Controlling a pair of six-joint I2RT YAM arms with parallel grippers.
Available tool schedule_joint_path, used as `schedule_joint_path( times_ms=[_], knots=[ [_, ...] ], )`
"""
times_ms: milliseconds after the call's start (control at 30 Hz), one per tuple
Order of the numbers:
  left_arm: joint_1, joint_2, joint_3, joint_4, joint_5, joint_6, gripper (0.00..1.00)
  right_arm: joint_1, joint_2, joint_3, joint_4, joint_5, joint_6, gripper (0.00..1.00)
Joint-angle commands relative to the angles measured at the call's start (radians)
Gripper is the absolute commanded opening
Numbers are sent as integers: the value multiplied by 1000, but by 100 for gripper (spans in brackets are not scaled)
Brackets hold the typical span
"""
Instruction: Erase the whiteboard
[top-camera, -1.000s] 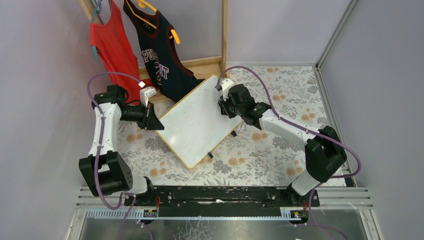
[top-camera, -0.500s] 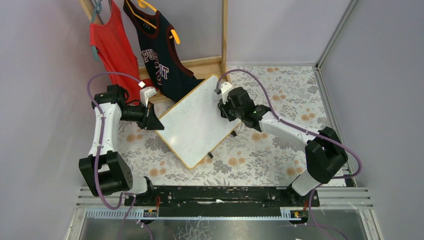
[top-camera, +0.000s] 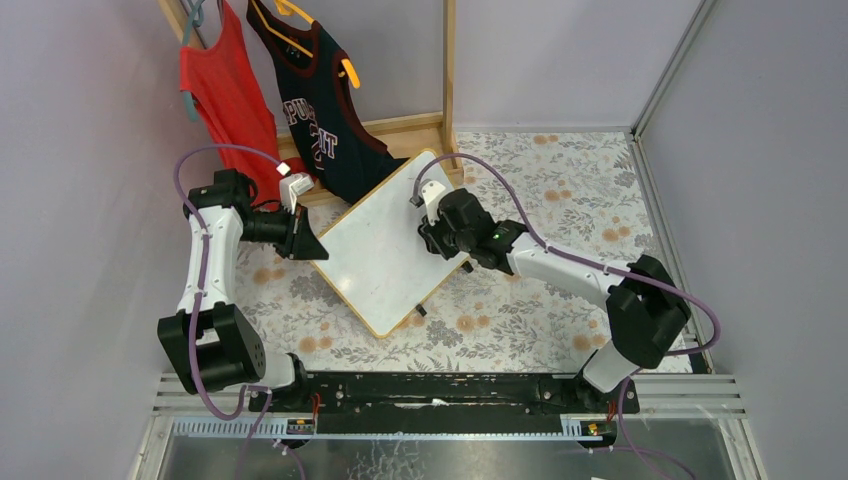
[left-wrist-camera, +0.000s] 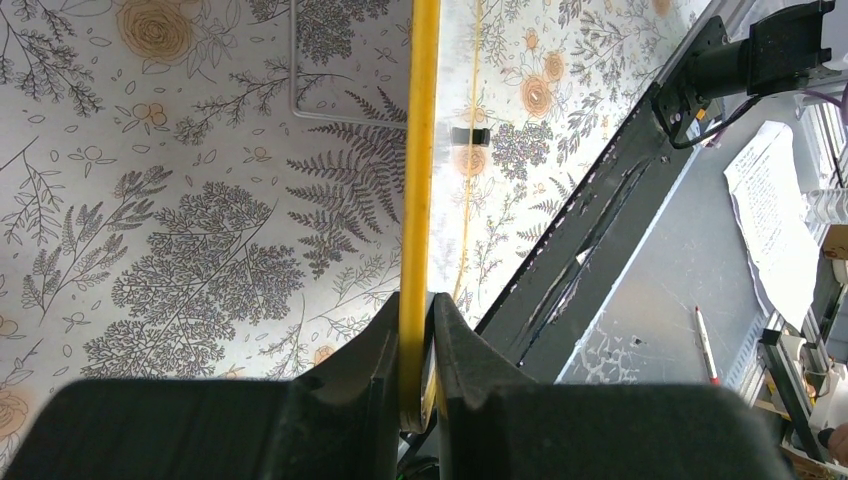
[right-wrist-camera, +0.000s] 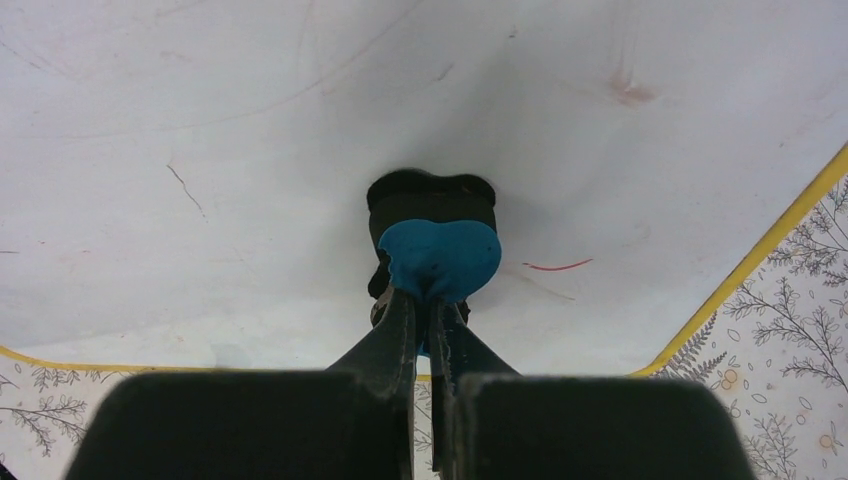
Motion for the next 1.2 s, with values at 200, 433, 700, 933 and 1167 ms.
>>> schedule_joint_path(
  times_ms=[200, 433, 700, 933, 1167],
  knots=[
    [-6, -7, -21, 82, -92, 37, 0, -188, 33, -6, 42, 49, -13, 0],
    [-6, -8, -29, 85, -93, 39, 0, -203, 10, 7, 42, 46, -16, 0],
    [-9, -7, -26, 83, -86, 34, 0, -158, -1, 47, -3, -50, 32, 0],
    [-14, -16, -18, 83, -90, 23, 0, 18, 15, 81, -35, -23, 41, 0],
    [-17, -19, -22, 83, -93, 18, 0, 130, 55, 90, -36, -16, 36, 0]
  ],
)
